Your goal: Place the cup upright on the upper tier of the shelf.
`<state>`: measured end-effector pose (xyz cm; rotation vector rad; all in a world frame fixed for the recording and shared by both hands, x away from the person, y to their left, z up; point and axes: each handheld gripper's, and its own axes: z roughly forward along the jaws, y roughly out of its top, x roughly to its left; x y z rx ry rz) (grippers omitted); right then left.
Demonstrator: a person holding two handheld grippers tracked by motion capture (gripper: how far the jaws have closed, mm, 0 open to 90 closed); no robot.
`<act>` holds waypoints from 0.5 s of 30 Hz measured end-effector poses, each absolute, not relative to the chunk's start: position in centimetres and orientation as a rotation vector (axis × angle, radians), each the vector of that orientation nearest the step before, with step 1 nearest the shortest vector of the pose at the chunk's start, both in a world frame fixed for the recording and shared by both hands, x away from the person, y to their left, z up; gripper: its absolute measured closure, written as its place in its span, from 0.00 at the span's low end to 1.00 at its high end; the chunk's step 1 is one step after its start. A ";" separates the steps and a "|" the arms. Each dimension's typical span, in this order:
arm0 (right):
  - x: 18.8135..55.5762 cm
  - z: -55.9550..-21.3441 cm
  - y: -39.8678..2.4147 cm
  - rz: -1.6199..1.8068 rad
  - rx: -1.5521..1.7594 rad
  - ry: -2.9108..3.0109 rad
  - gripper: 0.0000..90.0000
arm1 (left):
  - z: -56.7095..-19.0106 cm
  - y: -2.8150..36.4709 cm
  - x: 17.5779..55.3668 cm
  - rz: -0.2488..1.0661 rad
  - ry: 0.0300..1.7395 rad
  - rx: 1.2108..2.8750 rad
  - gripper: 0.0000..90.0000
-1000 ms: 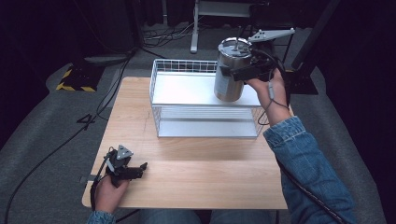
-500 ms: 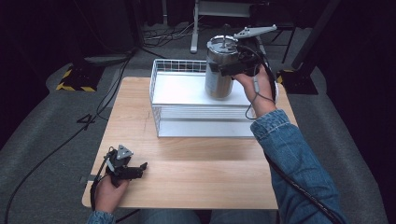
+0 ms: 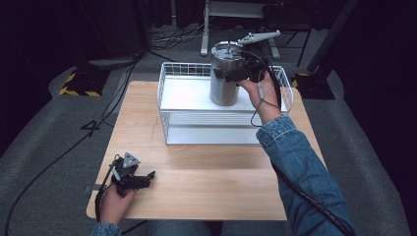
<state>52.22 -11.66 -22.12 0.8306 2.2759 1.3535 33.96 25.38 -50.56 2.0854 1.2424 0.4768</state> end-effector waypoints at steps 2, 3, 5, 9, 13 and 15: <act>52.3 -22.3 -11.6 1.351 0.832 2.280 0.04 | -50.6 25.4 34.0 0.476 1.243 2.084 0.16; 52.3 -22.4 -11.6 1.348 0.837 2.282 0.04 | -50.6 25.4 34.0 0.476 1.243 2.084 0.16; 52.4 -22.5 -11.6 1.345 0.840 2.284 0.04 | -50.6 25.4 34.0 0.477 1.243 2.084 0.16; 52.5 -22.7 -11.8 1.357 0.843 2.278 0.04 | -50.6 25.4 34.0 0.476 1.243 2.084 0.16; 52.6 -22.6 -11.8 1.354 0.839 2.283 0.04 | -50.6 25.4 34.0 0.477 1.243 2.084 0.16; 52.6 -22.6 -11.8 1.354 0.833 2.286 0.04 | -50.6 25.4 34.0 0.477 1.243 2.084 0.16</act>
